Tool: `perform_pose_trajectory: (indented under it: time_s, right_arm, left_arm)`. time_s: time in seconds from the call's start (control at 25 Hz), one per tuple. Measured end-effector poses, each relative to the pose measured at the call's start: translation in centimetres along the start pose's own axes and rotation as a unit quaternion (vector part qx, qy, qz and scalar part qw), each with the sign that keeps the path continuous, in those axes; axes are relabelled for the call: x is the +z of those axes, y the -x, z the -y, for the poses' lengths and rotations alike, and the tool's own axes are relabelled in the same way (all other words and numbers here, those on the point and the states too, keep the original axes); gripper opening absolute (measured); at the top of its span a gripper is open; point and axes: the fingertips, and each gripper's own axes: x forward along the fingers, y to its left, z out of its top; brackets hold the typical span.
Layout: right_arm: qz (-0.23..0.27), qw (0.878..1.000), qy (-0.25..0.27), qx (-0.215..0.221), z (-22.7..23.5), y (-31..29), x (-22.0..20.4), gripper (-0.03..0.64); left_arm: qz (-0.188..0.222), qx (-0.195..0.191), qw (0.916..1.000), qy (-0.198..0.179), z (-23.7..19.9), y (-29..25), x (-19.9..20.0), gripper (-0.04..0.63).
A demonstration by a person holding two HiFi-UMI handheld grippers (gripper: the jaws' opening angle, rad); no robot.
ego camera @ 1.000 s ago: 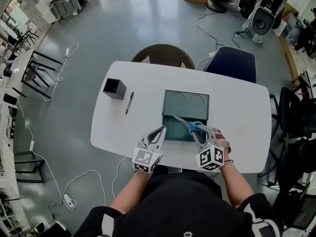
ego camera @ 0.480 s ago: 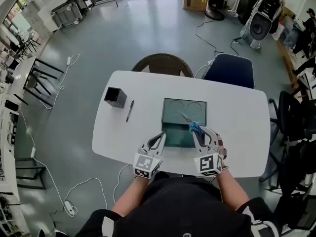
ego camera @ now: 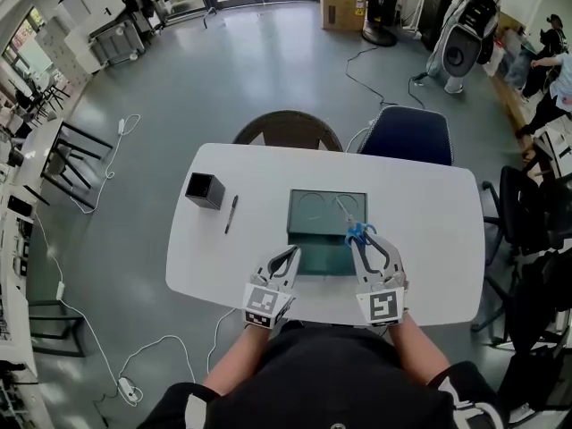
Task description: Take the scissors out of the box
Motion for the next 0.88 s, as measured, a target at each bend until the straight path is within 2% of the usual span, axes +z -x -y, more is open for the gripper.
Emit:
perform_pose_trajectory:
  time_s: [0.4, 0.72, 0.88]
  right_arm:
    - [0.05, 0.992, -0.103, -0.048, 2.7, 0.9, 1.2, 0.092]
    - [0.077, 0.976, -0.173, -0.105, 6.0, 1.9, 0.6, 0.092]
    - [0.077, 0.97, -0.201, -0.111, 6.7, 2.2, 0.1, 0.092]
  left_arm:
    - [0.02, 0.001, 0.9998, -0.001, -0.5, -0.4, 1.8, 0.012]
    - [0.037, 0.008, 0.9993, -0.002, -0.9, -0.6, 3.1, 0.012]
    - [0.042, 0.009, 0.9991, -0.002, -0.9, -0.7, 3.4, 0.012]
